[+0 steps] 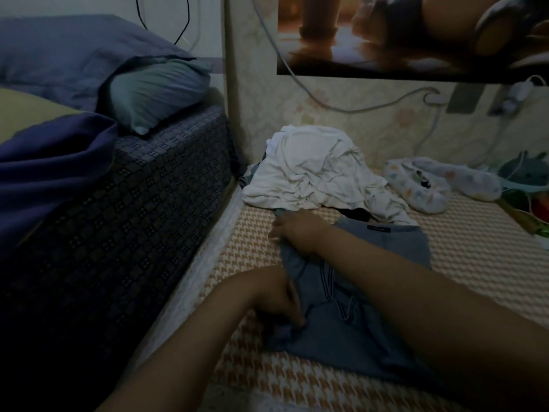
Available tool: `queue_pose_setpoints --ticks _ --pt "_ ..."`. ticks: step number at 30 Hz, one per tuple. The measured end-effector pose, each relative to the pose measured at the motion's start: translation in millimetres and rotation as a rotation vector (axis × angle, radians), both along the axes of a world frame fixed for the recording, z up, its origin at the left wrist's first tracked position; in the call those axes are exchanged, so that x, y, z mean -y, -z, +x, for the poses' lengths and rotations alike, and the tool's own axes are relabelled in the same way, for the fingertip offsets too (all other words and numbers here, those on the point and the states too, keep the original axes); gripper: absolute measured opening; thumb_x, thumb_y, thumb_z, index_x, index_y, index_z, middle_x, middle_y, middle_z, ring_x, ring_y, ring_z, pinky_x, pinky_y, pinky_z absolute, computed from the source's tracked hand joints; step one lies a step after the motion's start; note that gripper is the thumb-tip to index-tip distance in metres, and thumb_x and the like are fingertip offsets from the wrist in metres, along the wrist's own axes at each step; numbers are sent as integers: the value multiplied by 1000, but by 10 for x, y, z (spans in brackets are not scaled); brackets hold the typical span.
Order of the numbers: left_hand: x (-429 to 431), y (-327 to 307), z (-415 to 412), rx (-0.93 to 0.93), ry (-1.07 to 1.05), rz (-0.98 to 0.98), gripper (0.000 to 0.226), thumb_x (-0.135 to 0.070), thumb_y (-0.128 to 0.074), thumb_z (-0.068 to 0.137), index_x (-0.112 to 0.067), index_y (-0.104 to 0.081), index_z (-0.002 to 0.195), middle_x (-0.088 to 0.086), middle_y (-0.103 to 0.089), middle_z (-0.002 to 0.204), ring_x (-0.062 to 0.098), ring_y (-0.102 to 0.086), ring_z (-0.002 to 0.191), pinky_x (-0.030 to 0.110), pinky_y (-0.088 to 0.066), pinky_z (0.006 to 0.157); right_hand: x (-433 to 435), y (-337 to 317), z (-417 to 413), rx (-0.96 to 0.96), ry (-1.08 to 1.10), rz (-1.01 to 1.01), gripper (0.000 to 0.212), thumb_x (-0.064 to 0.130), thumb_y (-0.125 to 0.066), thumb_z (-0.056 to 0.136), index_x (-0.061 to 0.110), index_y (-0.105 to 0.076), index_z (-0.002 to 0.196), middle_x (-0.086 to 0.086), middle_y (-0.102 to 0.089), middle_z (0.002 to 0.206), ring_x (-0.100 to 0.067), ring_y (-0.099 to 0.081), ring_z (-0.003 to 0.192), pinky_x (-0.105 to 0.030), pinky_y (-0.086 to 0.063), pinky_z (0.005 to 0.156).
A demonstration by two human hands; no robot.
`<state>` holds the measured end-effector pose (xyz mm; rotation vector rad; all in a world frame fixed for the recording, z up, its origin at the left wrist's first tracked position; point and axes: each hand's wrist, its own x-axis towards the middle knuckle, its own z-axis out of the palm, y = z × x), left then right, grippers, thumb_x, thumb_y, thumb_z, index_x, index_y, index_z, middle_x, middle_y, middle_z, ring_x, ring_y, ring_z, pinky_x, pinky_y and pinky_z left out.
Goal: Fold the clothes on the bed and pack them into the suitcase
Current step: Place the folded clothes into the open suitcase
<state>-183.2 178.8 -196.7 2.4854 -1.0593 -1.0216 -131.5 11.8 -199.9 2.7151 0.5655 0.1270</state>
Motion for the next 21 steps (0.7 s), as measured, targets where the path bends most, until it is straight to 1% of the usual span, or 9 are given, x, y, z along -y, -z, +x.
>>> queue_pose_setpoints --ticks 2,3,6,8,9,11,13,16,21 --pt "-26 -77 -11 -208 -95 -123 32 -37 -63 91 -8 -75 97 2 -75 89 20 -69 73 26 -54 64 -56 25 26 -91 27 -175 56 20 -77 79 32 -59 130 0 -62 124 -23 -59 114 -32 -48 89" --pt "-33 -81 10 -167 -137 -173 31 -31 -59 94 -4 -73 98 5 -75 90 24 -69 75 26 -52 63 -65 52 21 -149 31 -259 54 20 -74 82 32 -57 132 -1 -63 122 -23 -59 112 -33 -47 90" --pt "14 -15 19 248 -212 -218 25 -21 -59 93 2 -66 101 18 -67 97 31 -64 94 31 -46 69 28 178 61 -20 -66 -261 39 18 -95 43 31 -76 74 1 -64 64 -23 -66 66 -27 -49 53" --pt "65 49 -13 283 -253 -163 29 -30 -61 91 -2 -65 97 14 -63 86 26 -61 88 31 -44 69 181 257 121 37 -56 -188 35 9 -94 33 22 -69 53 0 -56 52 -22 -58 48 -21 -38 42" --pt "89 72 -17 247 -279 -140 29 -35 -61 90 -6 -64 89 7 -58 78 22 -58 83 29 -43 67 180 210 64 83 -40 -160 31 6 -92 41 18 -68 56 -1 -57 57 -22 -58 50 -21 -34 43" --pt "137 83 4 207 -318 -88 27 -41 -64 86 -15 -60 77 5 -57 78 20 -58 81 27 -42 65 206 84 -79 15 110 -70 14 6 -77 74 11 -71 85 -5 -61 87 -26 -64 81 -27 -34 55" --pt "188 33 26 193 -304 -17 25 -40 -68 81 -15 -65 84 9 -63 88 21 -62 85 27 -48 66 397 33 -159 51 217 63 20 4 -63 86 9 -66 105 -8 -59 109 -27 -58 101 -31 -39 67" --pt "321 -141 8 192 -263 -1 35 -38 -70 80 -7 -67 96 10 -65 96 23 -64 86 33 -58 73 712 -53 -371 73 277 306 19 3 -63 83 9 -68 100 -9 -61 107 -26 -60 93 -27 -39 70" --pt "816 -480 -278 196 -144 -217 25 -30 -69 79 -9 -56 77 8 -58 78 19 -56 70 30 -44 59 1363 -229 -911 154 349 538 21 5 -59 85 12 -69 103 -9 -67 105 -27 -62 88 -28 -42 73"
